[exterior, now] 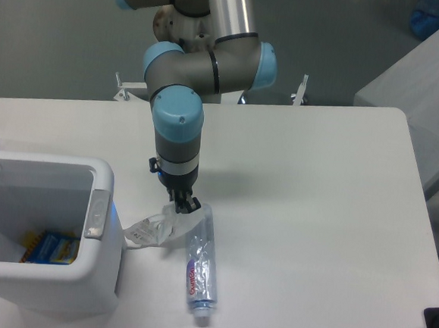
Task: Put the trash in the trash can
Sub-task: 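Close the gripper on the clear plastic bag, then lift the bag and carry it over the white trash bin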
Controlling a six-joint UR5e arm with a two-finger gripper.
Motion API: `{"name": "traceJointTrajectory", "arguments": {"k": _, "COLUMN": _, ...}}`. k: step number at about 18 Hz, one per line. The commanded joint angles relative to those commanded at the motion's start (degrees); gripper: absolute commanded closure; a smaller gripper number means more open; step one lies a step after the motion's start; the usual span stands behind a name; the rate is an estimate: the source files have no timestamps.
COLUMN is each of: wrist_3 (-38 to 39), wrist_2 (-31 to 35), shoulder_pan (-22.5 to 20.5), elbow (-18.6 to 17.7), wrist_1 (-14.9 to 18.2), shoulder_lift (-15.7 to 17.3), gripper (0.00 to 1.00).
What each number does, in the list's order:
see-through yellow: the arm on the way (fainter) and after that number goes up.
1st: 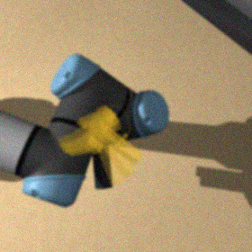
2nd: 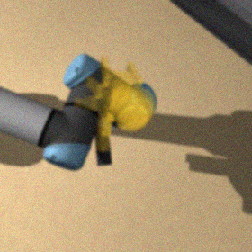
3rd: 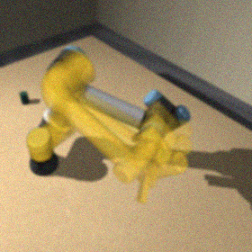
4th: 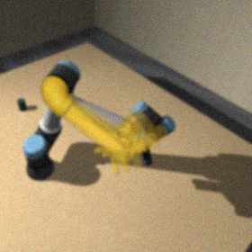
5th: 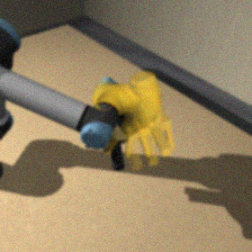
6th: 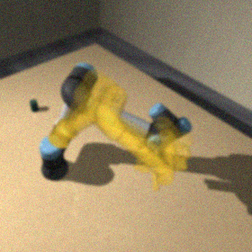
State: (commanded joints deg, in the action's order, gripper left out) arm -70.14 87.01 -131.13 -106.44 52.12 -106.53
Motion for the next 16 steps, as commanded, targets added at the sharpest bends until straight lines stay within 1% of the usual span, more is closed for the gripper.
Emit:
{"name": "traceJointTrajectory", "arguments": {"k": 2, "wrist_3": -0.09, "wrist_2": -0.09, "shoulder_pan": -0.96, "elbow": 0.18, "wrist_1": 0.53, "shoulder_lift": 2.36, "gripper": 1.00}}
{"name": "traceJointTrajectory", "arguments": {"k": 4, "wrist_3": -0.18, "wrist_2": -1.14, "shoulder_pan": -3.59, "elbow": 0.18, "wrist_1": 1.05, "shoulder_lift": 6.31, "gripper": 1.00}}
{"name": "traceJointTrajectory", "arguments": {"k": 7, "wrist_3": -0.26, "wrist_2": -8.15, "shoulder_pan": -7.98, "elbow": 1.23, "wrist_1": 4.48, "shoulder_lift": 10.89, "gripper": 1.00}}
{"name": "traceJointTrajectory", "arguments": {"k": 10, "wrist_3": -1.05, "wrist_2": -9.14, "shoulder_pan": -11.07, "elbow": 1.50, "wrist_1": 5.62, "shoulder_lift": 15.11, "gripper": 1.00}}
{"name": "traceJointTrajectory", "arguments": {"k": 12, "wrist_3": -2.28, "wrist_2": -9.92, "shoulder_pan": -12.91, "elbow": 3.07, "wrist_1": 7.46, "shoulder_lift": 16.43, "gripper": 1.00}}
{"name": "traceJointTrajectory", "arguments": {"k": 14, "wrist_3": -1.50, "wrist_2": -15.79, "shoulder_pan": -14.75, "elbow": 5.53, "wrist_1": 9.13, "shoulder_lift": 16.44, "gripper": 1.00}}
{"name": "traceJointTrajectory", "arguments": {"k": 15, "wrist_3": -0.54, "wrist_2": -18.87, "shoulder_pan": -15.99, "elbow": 6.23, "wrist_1": 9.93, "shoulder_lift": 16.44, "gripper": 1.00}}
{"name": "traceJointTrajectory", "arguments": {"k": 16, "wrist_3": 1.82, "wrist_2": -21.07, "shoulder_pan": -16.43, "elbow": 6.59, "wrist_1": 10.02, "shoulder_lift": 16.44, "gripper": 1.00}}
